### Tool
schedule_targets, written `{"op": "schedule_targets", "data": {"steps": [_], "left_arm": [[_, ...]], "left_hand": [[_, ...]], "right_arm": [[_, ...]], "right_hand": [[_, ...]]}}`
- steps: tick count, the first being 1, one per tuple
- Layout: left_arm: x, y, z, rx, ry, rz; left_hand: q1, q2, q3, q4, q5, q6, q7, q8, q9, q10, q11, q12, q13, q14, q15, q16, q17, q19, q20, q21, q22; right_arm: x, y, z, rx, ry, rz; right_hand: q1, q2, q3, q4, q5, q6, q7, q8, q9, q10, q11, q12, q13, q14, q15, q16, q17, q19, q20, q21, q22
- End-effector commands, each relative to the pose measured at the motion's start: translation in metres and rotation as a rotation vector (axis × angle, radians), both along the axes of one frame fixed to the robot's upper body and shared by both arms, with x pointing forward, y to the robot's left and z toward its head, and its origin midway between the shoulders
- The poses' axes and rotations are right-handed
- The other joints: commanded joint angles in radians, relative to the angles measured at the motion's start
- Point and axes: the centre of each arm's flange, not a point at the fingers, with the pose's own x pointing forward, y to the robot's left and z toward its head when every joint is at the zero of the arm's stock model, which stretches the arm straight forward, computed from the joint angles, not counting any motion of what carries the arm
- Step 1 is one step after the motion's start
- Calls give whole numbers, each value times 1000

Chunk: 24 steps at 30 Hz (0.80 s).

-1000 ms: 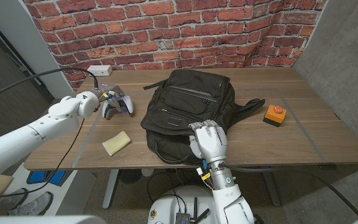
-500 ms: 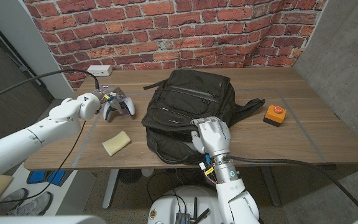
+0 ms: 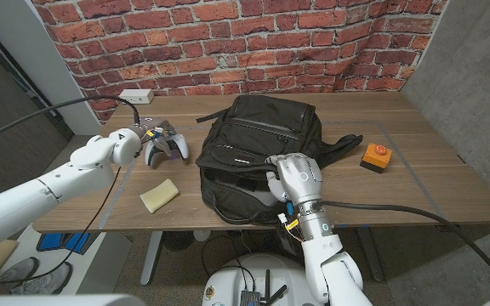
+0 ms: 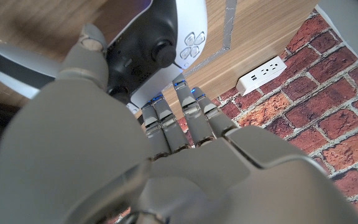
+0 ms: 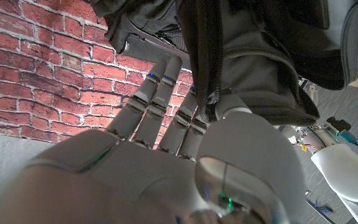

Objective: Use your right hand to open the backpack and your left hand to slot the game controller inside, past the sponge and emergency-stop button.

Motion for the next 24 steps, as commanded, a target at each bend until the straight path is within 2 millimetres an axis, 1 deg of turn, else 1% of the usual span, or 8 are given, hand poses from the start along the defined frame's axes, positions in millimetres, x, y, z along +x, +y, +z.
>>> {"op": "schedule_targets", "data": {"steps": [1,11,15,16,19,20,21,24], "left_arm": [[-2,-4,3,-12,6,6],[-4,-6,8,15,12,13],[-4,-7,10,22,10,5],[-4,-7,10,21,10,5],[-4,-8,11,20,7,4],[-5,-8,11,20,8,6],[-5,-8,11,21,9,4],[-6,-10,10,23,5,-1]], "left_hand": [[56,128,21,14,4,103,-13,6,2,19,-13,7,6,44,-170,8,5,4,-155,4,2],[55,129,22,14,4,103,-12,6,2,20,-13,8,6,45,-171,9,5,4,-155,4,2],[55,129,22,14,4,102,-12,6,2,19,-13,8,6,45,-171,9,5,4,-155,4,2],[55,129,22,14,4,102,-11,6,2,19,-13,8,6,45,-171,9,5,4,-155,4,2],[54,129,22,14,4,103,-12,6,2,19,-13,7,6,45,-171,8,4,4,-155,4,2],[53,129,22,15,4,102,-11,6,2,19,-13,7,6,45,-170,8,4,4,-156,4,2],[53,129,23,15,4,104,-11,7,2,19,-13,7,6,44,-170,8,4,4,-156,4,2],[53,130,23,15,4,110,-10,9,2,21,-13,8,6,48,-171,10,5,4,-156,4,2]], "right_arm": [[6,-12,22,35,24,3],[7,-18,34,71,29,13],[7,-19,39,92,20,22],[7,-19,40,94,17,22],[7,-19,44,98,17,21],[7,-19,45,100,17,22],[7,-19,45,101,19,24],[8,-19,47,97,25,23]], "right_hand": [[11,9,12,-1,2,24,-11,6,1,12,3,7,5,12,-128,1,6,5,-135,11,5],[11,7,15,-4,0,26,-8,5,2,22,7,10,11,19,-127,1,9,7,-135,17,7],[14,7,17,-8,-1,27,-6,4,3,24,8,11,14,27,-129,6,14,7,-136,19,7],[14,7,17,-9,-1,28,-5,4,3,27,13,12,15,28,-128,6,14,7,-136,19,7],[17,7,19,-12,-1,28,-1,4,3,27,10,11,17,30,-129,7,16,7,-135,21,8],[17,8,19,-12,-1,29,-1,4,4,27,12,11,17,31,-129,7,17,7,-136,22,8],[17,7,20,-13,-2,32,-1,4,4,30,20,12,19,32,-128,8,18,8,-136,23,9],[17,7,21,-14,-3,33,1,4,5,34,24,14,21,32,-126,7,19,9,-136,25,9]]}}
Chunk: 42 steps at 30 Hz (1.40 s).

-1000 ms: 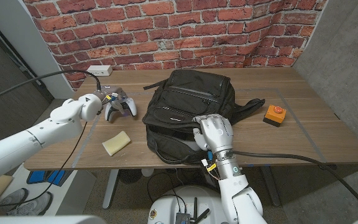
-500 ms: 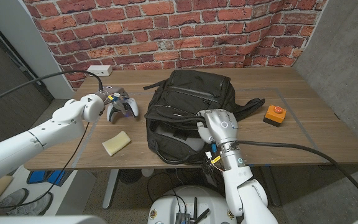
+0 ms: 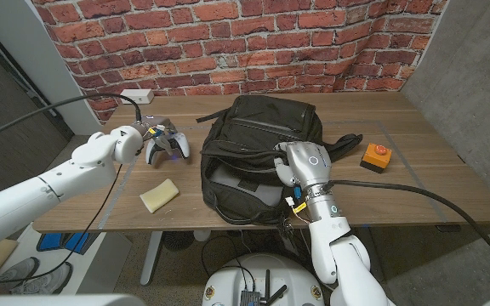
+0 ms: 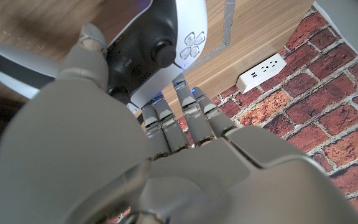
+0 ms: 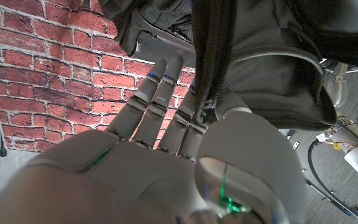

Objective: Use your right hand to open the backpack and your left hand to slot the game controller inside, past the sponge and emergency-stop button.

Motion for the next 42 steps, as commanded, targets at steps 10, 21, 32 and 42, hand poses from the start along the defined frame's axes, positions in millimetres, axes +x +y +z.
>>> {"op": "schedule_targets", "data": {"steps": [10,21,32,42], "left_arm": [[-7,-20,7,51,-18,-27],[-14,-18,5,40,-18,-17],[-22,-21,6,31,-36,-29],[-31,-21,5,11,-41,-29]], "left_hand": [[50,131,24,16,4,105,-11,6,1,23,-12,7,5,47,-169,6,5,4,-156,3,2],[47,130,25,16,3,106,-11,7,1,22,-12,6,5,46,-170,4,4,4,-155,3,2],[46,129,26,15,3,105,-11,6,1,23,-12,6,5,45,-170,4,4,4,-155,4,2],[45,128,26,15,4,106,-12,6,1,22,-12,6,5,46,-171,4,4,4,-155,4,2]], "right_arm": [[5,-5,23,41,-2,19],[11,-10,36,55,-19,22],[13,-14,45,88,-29,23],[16,-16,52,116,-43,11]], "right_hand": [[19,5,9,-11,0,27,-4,7,7,18,10,11,15,23,-123,14,14,14,-136,17,8],[21,3,9,-16,0,37,2,8,8,28,12,15,22,32,-120,19,22,23,-136,27,11],[24,3,11,-21,1,45,9,9,9,40,13,21,30,42,-121,25,29,31,-136,38,13],[25,1,12,-24,2,49,15,8,10,47,16,24,36,49,-120,27,34,36,-136,46,15]]}}
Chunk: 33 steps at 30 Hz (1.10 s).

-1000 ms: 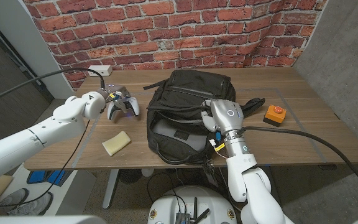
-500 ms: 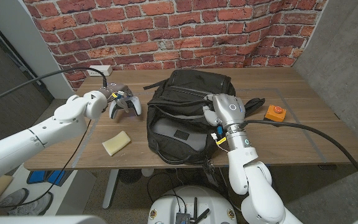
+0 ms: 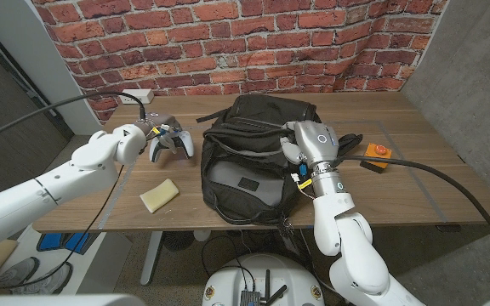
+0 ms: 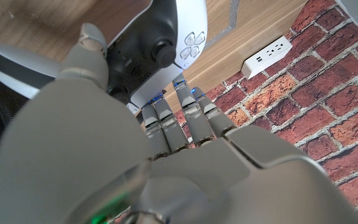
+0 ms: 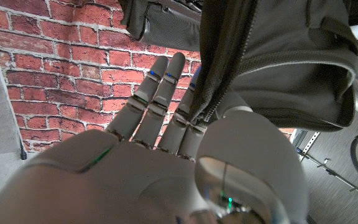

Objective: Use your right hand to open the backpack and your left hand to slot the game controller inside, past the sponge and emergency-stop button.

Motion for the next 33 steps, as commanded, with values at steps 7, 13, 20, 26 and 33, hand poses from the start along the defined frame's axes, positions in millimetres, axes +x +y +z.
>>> {"op": "schedule_targets", "data": {"steps": [7,13,20,26,33], "left_arm": [[-17,-3,-1,-31,-8,-8],[-24,-6,1,-38,-17,-15],[-32,-12,6,-30,-33,-25],[-38,-17,8,-24,-39,-34],[-40,-22,8,-29,-38,-45]], "left_hand": [[44,129,27,15,5,106,-10,2,4,24,-11,4,5,45,-170,7,3,4,-155,4,2],[43,129,28,15,5,105,-9,2,4,25,-11,4,6,45,-171,7,3,5,-155,4,2],[43,130,29,15,6,104,-9,1,4,25,-11,4,6,45,-171,7,4,5,-155,4,2],[43,129,30,14,5,102,-9,1,4,24,-11,3,6,44,-171,6,3,5,-155,4,2],[42,130,30,15,6,102,-8,1,4,24,-11,4,6,45,-171,7,4,6,-155,4,2]], "right_arm": [[7,-2,16,31,-30,-12],[9,1,18,36,-26,-2],[12,2,20,51,-40,-4],[12,2,21,68,-59,-5],[13,2,26,79,-92,-18]], "right_hand": [[15,14,6,-12,6,30,-7,5,2,13,4,7,8,14,-109,5,9,15,-134,12,6],[15,14,7,-13,6,31,-4,4,2,14,3,7,11,15,-107,5,11,16,-134,15,7],[15,13,7,-14,6,34,-2,3,2,15,4,8,15,17,-106,5,13,16,-135,18,8],[16,14,9,-15,7,33,0,1,3,17,3,9,18,18,-107,4,14,15,-134,21,8],[15,12,8,-17,7,35,0,0,3,18,5,9,23,21,-107,5,17,15,-135,26,9]]}}
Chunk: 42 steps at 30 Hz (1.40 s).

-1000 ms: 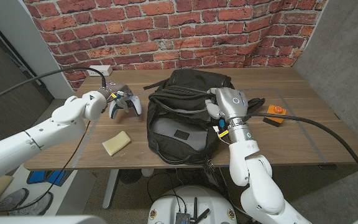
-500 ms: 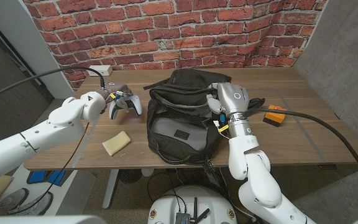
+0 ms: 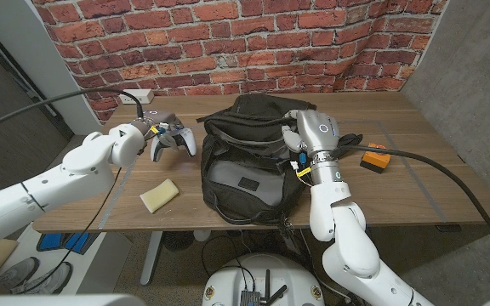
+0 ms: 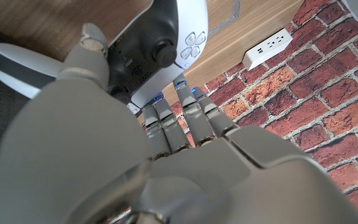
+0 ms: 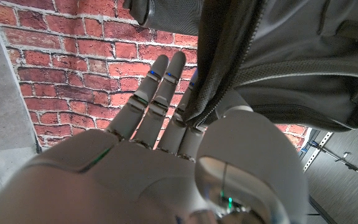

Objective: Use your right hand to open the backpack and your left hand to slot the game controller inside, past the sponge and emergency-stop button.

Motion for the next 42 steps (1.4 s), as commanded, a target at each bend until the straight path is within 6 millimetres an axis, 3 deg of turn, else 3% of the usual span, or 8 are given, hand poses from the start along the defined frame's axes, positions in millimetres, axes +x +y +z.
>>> {"op": "schedule_targets", "data": {"steps": [1,25,42], "left_arm": [[-7,-9,2,-2,-5,-18],[-13,-33,1,-18,25,-101],[-30,-41,2,-11,44,-124]], "left_hand": [[42,130,26,19,5,103,-9,5,5,22,-13,6,6,45,-171,5,4,6,-155,4,2],[39,126,27,18,4,98,-7,3,5,17,-13,5,6,39,-169,3,3,8,-155,4,2],[36,127,29,19,5,97,-5,3,6,15,-12,5,6,37,-170,3,3,5,-156,3,2]], "right_arm": [[2,0,7,19,-48,-14],[12,-8,23,0,-82,-40],[21,-9,29,4,-90,-51]], "right_hand": [[16,12,4,-6,4,23,-11,0,4,6,3,6,5,12,-105,5,3,7,-131,6,4],[16,13,6,-8,4,25,-7,-6,5,7,1,7,17,16,-104,3,10,3,-131,17,5],[16,14,8,-10,5,25,-10,-11,6,6,1,6,27,16,-106,0,14,-2,-132,24,6]]}}
